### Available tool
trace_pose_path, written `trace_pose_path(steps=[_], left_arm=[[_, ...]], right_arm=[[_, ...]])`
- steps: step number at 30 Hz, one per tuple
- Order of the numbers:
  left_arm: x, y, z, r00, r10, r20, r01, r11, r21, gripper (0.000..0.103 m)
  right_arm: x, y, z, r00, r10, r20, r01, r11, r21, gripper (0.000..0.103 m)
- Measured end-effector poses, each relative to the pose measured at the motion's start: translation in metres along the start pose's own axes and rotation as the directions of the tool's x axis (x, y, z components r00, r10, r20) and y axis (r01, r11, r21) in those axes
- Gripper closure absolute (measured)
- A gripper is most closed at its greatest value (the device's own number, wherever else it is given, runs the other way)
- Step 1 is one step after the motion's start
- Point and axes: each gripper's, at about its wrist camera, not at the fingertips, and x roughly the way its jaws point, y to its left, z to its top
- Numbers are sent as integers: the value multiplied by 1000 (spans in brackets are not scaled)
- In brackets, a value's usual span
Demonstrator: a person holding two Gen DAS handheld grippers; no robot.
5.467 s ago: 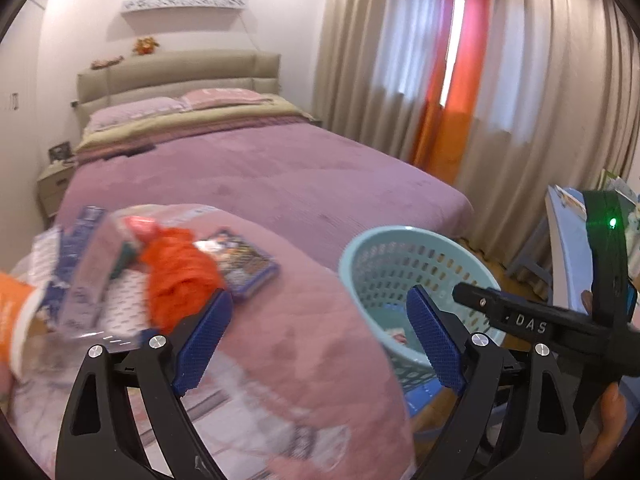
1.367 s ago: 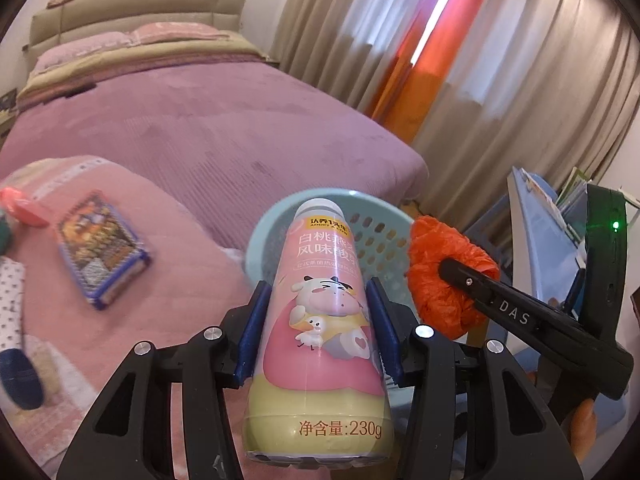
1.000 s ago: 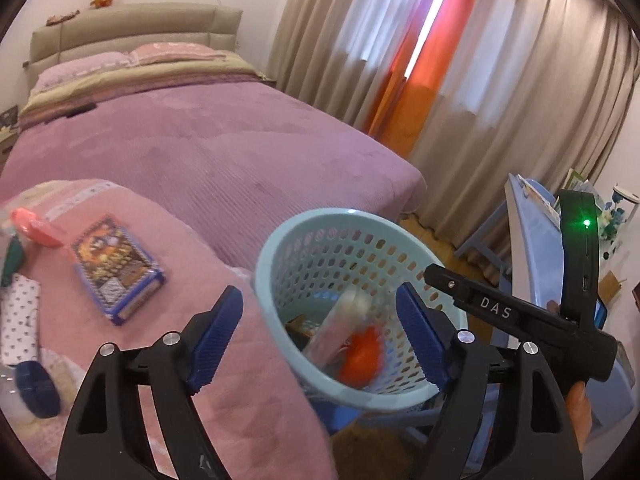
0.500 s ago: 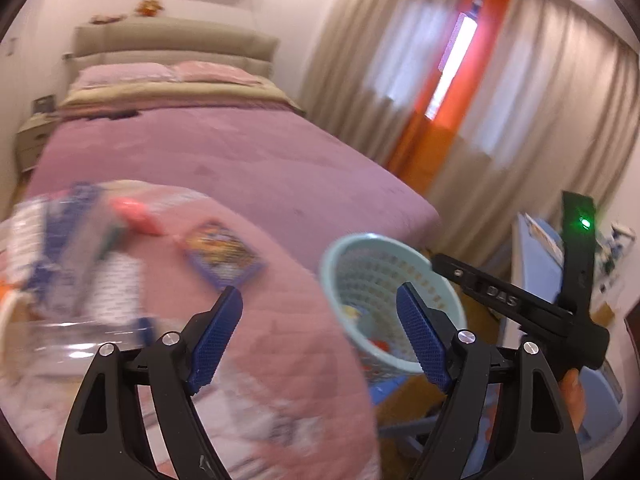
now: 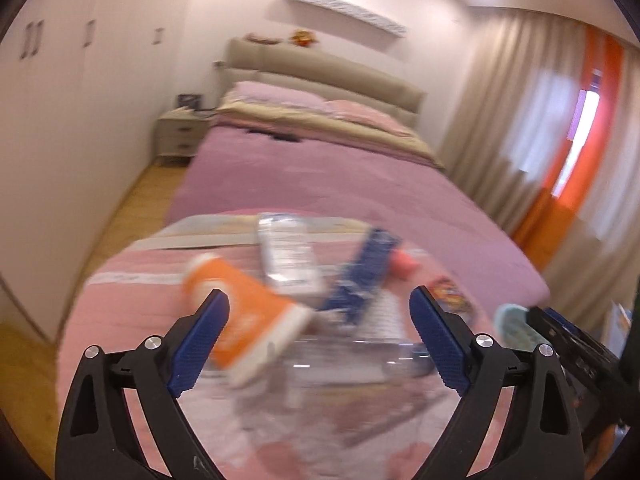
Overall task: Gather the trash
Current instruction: 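Move both open tools back over the trash pile, then grasp the orange paper cup with the left tool while the right tool grasps the clear plastic bottle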
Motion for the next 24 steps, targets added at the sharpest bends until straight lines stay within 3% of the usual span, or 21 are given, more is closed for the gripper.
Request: trace_pose_path(steps=[4, 12, 16, 20, 24], left_arm=[[14, 39, 5, 996, 75, -36, -78, 995, -62, 14], [48, 78, 14, 990, 103, -98, -120, 975, -185, 14], [75, 96, 13, 981, 134, -141, -169, 948, -271, 14], [94, 100, 11, 966, 168, -194, -223, 926, -306, 14], [106, 96, 14, 964, 159, -212, -218, 929, -298, 14]], right_arm=[[24, 24, -8, 998, 42, -56, -44, 998, -39, 50], [63, 40, -10, 989, 66, -130, -74, 995, -62, 50], [82, 48, -12, 981, 87, -176, -103, 991, -83, 50], [95, 52, -14, 970, 115, -214, -136, 987, -88, 50], [99, 51, -14, 958, 161, -236, -182, 981, -69, 50]])
